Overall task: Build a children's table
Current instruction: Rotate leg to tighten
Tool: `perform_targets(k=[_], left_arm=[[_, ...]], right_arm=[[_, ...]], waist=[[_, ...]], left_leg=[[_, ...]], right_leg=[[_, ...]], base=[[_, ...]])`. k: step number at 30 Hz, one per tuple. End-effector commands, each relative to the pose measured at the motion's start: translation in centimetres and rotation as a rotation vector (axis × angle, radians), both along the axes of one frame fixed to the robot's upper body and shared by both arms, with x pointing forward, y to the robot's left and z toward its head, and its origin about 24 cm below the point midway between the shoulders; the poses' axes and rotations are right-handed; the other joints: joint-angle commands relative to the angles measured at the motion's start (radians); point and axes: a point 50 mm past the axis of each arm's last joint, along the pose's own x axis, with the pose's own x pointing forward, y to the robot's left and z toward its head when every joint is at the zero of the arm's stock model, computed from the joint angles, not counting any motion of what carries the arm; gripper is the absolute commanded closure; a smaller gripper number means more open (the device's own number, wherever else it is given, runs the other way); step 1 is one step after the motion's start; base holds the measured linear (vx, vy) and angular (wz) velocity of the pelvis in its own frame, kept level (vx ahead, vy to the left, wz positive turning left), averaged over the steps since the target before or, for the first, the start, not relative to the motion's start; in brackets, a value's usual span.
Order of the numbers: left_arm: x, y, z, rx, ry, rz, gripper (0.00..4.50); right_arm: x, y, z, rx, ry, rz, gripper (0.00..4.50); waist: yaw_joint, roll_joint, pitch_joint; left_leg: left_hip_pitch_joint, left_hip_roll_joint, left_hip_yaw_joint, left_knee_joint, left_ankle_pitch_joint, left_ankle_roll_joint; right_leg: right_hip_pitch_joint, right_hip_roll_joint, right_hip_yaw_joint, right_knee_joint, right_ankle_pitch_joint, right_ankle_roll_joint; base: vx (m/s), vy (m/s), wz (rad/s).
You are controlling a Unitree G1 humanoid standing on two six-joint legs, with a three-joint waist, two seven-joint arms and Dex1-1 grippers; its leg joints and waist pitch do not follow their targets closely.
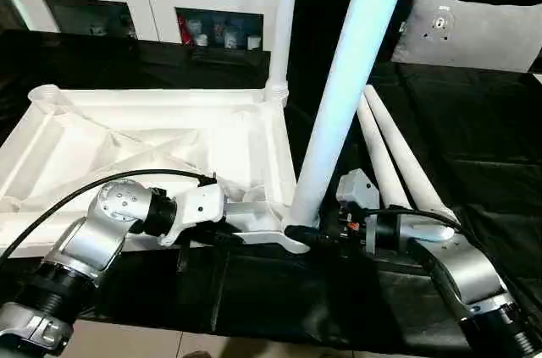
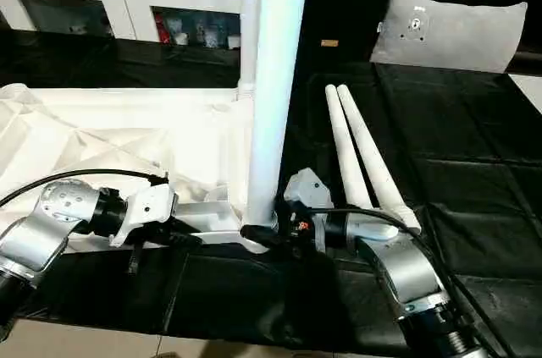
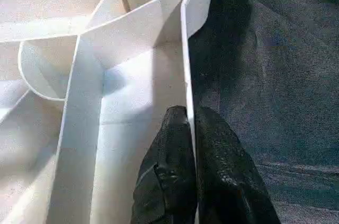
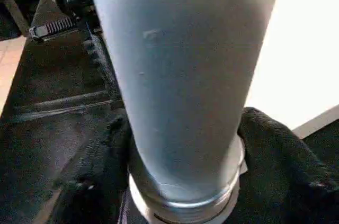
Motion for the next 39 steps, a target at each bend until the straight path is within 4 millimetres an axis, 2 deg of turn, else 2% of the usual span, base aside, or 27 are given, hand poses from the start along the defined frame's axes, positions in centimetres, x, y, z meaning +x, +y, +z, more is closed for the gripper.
perform_targets(k=[1,2,3,4,10,11,12,17,19,21,22,23,25,26,27,29,31,33,34,38,39], left_arm=[[0.1,-0.5,0.3,0.019,-0.023,-0.057,4.5],[0.1,-0.5,0.3,0.02,-0.024,-0.057,4.5],[0.1,-0.5,0.3,0.019,-0.024,-0.057,4.5],[0.2,-0.6,0.4,0.019,-0.025,-0.057,4.5],[0.2,-0.5,0.4,0.015,-0.026,-0.051,4.5],[0.2,-0.5,0.4,0.015,-0.026,-0.05,4.5],[0.1,-0.5,0.4,0.014,-0.025,-0.05,4.5],[0.2,-0.6,0.6,-0.004,-0.021,-0.026,4.5],[0.4,-0.7,0.8,-0.018,-0.027,0.036,4.5],[0.6,-0.7,1.0,-0.023,-0.035,0.098,4.5],[0.6,-0.9,1.2,-0.042,-0.037,0.141,4.5],[0.6,-1.0,1.3,-0.048,-0.037,0.153,4.5],[0.6,-1.4,1.6,-0.082,-0.034,0.2,4.5],[0.6,-2.3,2.0,-0.134,-0.032,0.275,4.5],[0.6,-2.8,2.0,-0.15,-0.043,0.314,4.5],[0.6,-3.2,2.1,-0.157,-0.05,0.34,4.5],[0.8,-5.5,2.7,-0.213,-0.071,0.455,4.5],[0.9,-5.9,2.8,-0.222,-0.075,0.475,4.5],[1.0,-6.5,3.1,-0.234,-0.082,0.5,4.5],[1.6,-7.5,3.6,-0.227,-0.123,0.564,4.5],[1.8,-7.5,3.6,-0.207,-0.144,0.573,4.5]], right_arm=[[-0.1,0.1,-0.3,-0.017,0.024,0.026,1.67],[-0.1,0.1,-0.4,-0.02,0.026,0.027,1.72],[-0.1,0.1,-0.4,-0.021,0.029,0.027,1.77],[-0.1,0.1,-0.5,-0.023,0.032,0.028,1.8],[-0.1,0.3,-0.8,-0.024,0.055,0.018,1.83],[-0.1,0.3,-0.9,-0.024,0.058,0.014,1.84],[0.0,0.4,-0.9,-0.024,0.06,0.012,1.84],[0.1,0.6,-1.2,-0.022,0.091,-0.021,1.84],[0.0,0.8,-1.8,-0.039,0.113,-0.073,1.84],[0.0,0.9,-2.4,-0.061,0.117,-0.129,1.84],[0.1,1.0,-2.8,-0.068,0.125,-0.173,1.84],[0.1,1.1,-2.9,-0.07,0.127,-0.186,1.84],[0.3,1.3,-3.3,-0.072,0.143,-0.231,1.84],[0.6,1.8,-3.9,-0.07,0.171,-0.304,1.84],[0.9,2.3,-4.0,-0.056,0.184,-0.344,1.84],[1.1,2.6,-4.0,-0.046,0.193,-0.37,1.84],[2.2,4.2,-3.9,-0.004,0.221,-0.5,1.84],[2.4,4.5,-3.9,0.001,0.226,-0.519,1.84],[2.5,4.8,-3.9,0.002,0.226,-0.536,1.85],[2.8,5.7,-3.7,0.015,0.231,-0.564,1.85],[2.7,5.9,-3.7,0.024,0.24,-0.572,1.85]], waist=[[-0.002,0.014,-0.074],[-0.002,0.013,-0.074],[-0.002,0.007,-0.075],[-0.001,0.011,-0.074],[-0.002,0.011,-0.074],[-0.002,0.016,-0.074],[-0.003,0.014,-0.074],[-0.004,0.012,-0.071],[-0.005,0.015,-0.067],[-0.007,0.014,-0.065],[-0.006,0.019,-0.063],[-0.01,0.016,-0.064],[-0.015,0.016,-0.063],[-0.021,0.014,-0.062],[-0.027,0.014,-0.061],[-0.028,0.014,-0.061],[-0.035,0.012,-0.061],[-0.032,0.01,-0.063],[-0.03,0.009,-0.062],[-0.027,0.01,-0.066],[-0.027,0.006,-0.067]], left_leg=[[0.002,0.022,0.0,-0.063,-0.116,0.023],[0.002,0.022,0.0,-0.063,-0.116,0.024],[0.001,0.022,0.001,-0.062,-0.111,0.026],[0.001,0.022,0.0,-0.062,-0.106,0.027],[0.002,0.022,0.0,-0.062,-0.106,0.026],[0.002,0.022,-0.001,-0.062,-0.107,0.026],[0.002,0.022,0.0,-0.062,-0.109,0.025],[0.003,0.022,-0.001,-0.064,-0.132,0.014],[0.004,0.022,-0.002,-0.067,-0.154,0.007],[0.005,0.023,-0.002,-0.068,-0.164,-0.003],[0.005,0.022,-0.003,-0.069,-0.175,-0.009],[0.003,0.024,-0.003,-0.07,-0.174,-0.015],[0.002,0.022,-0.003,-0.072,-0.186,-0.02],[0.003,0.022,-0.006,-0.073,-0.198,-0.021],[-0.002,0.021,-0.006,-0.072,-0.188,-0.023],[0.0,0.019,-0.007,-0.071,-0.194,-0.021],[0.002,0.021,-0.004,-0.069,-0.18,-0.017],[0.0,0.016,-0.003,-0.066,-0.167,-0.016],[0.0,0.017,-0.003,-0.067,-0.165,-0.012],[-0.003,0.015,-0.003,-0.066,-0.14,-0.008],[-0.005,0.014,-0.003,-0.066,-0.132,-0.004]], right_leg=[[0.06,-0.065,0.047,-0.065,-0.024,-0.239],[0.059,-0.065,0.047,-0.065,-0.026,-0.239],[0.061,-0.065,0.047,-0.065,-0.025,-0.238],[0.06,-0.066,0.047,-0.064,-0.025,-0.239],[0.059,-0.065,0.047,-0.064,-0.029,-0.237],[0.058,-0.066,0.046,-0.064,-0.028,-0.239],[0.059,-0.065,0.046,-0.064,-0.028,-0.239],[0.059,-0.066,0.047,-0.07,-0.091,-0.227],[0.056,-0.067,0.046,-0.075,-0.135,-0.22],[0.053,-0.067,0.046,-0.078,-0.168,-0.211],[0.052,-0.068,0.046,-0.081,-0.201,-0.203],[0.054,-0.068,0.046,-0.079,-0.202,-0.201],[0.054,-0.066,0.046,-0.081,-0.223,-0.196],[0.051,-0.066,0.045,-0.084,-0.246,-0.19],[0.051,-0.064,0.045,-0.082,-0.231,-0.195],[0.05,-0.064,0.044,-0.085,-0.244,-0.194],[0.044,-0.064,0.046,-0.087,-0.239,-0.197],[0.048,-0.063,0.046,-0.089,-0.246,-0.187],[0.045,-0.061,0.047,-0.089,-0.24,-0.18],[0.048,-0.059,0.046,-0.085,-0.185,-0.173],[0.05,-0.059,0.046,-0.084,-0.165,-0.173]], base=[[0.0,0.0,0.0],[0.0,0.0,0.0],[0.0,0.0,0.0],[0.0,0.0,0.0],[0.0,0.0,0.0],[0.0,0.0,0.0],[0.0,0.0,0.0],[0.0,0.0,0.0],[0.0,0.0,0.0],[0.0,0.0,0.0],[0.0,0.0,0.0],[0.0,0.0,0.0],[0.0,0.0,0.0],[0.0,0.0,0.0],[0.0,0.0,0.0],[0.0,0.0,0.0],[0.0,0.0,0.0],[0.0,0.0,0.0],[0.0,0.0,0.0],[0.0,0.0,0.0],[0.0,0.0,0.0]])
